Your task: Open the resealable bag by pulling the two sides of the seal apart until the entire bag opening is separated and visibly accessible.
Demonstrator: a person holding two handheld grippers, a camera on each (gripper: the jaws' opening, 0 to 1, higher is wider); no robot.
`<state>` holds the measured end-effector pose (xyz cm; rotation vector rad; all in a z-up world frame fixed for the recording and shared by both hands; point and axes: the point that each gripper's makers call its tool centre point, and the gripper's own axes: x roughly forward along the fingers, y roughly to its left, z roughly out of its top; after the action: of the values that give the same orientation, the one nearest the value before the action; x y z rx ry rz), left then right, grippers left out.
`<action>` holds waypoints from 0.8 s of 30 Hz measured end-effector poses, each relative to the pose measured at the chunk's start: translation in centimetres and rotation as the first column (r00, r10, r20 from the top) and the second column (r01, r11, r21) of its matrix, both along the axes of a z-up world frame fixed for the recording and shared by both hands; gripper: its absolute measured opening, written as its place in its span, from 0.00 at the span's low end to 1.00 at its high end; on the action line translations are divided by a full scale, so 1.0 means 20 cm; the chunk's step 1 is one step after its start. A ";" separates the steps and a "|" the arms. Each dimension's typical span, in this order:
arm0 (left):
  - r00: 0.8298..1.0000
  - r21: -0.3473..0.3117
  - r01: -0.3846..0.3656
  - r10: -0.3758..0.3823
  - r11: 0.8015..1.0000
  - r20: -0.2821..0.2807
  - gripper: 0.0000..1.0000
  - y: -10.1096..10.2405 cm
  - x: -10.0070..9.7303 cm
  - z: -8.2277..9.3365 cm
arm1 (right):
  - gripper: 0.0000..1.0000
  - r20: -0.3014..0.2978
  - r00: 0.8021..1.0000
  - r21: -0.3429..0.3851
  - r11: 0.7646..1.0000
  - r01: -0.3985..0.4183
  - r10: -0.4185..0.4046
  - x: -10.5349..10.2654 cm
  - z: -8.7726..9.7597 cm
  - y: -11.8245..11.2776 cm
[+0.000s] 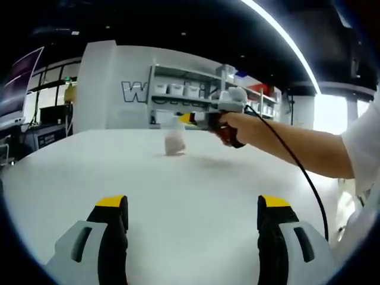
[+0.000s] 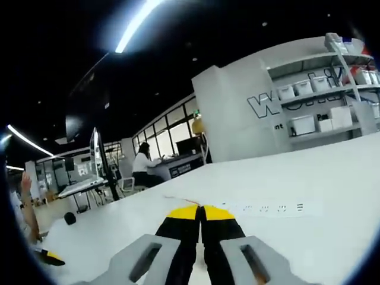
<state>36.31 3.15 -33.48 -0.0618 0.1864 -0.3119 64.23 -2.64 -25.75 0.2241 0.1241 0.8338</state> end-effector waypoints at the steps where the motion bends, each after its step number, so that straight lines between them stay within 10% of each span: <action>1: 1.000 0.000 0.000 0.000 1.000 0.000 0.90 0.00 0.00 0.00 | 0.00 -0.001 1.000 0.001 1.000 -0.001 0.001 0.00 0.00 0.00; 24: 1.000 -0.009 0.006 -0.005 1.000 0.006 0.89 -0.01 0.00 0.01 | 0.00 0.010 1.000 0.029 1.000 -0.009 0.009 -0.16 0.01 -0.03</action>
<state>36.29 2.98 -33.36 -0.0693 0.1792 -0.3185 60.95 -3.32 -25.51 0.2469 0.1039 0.8459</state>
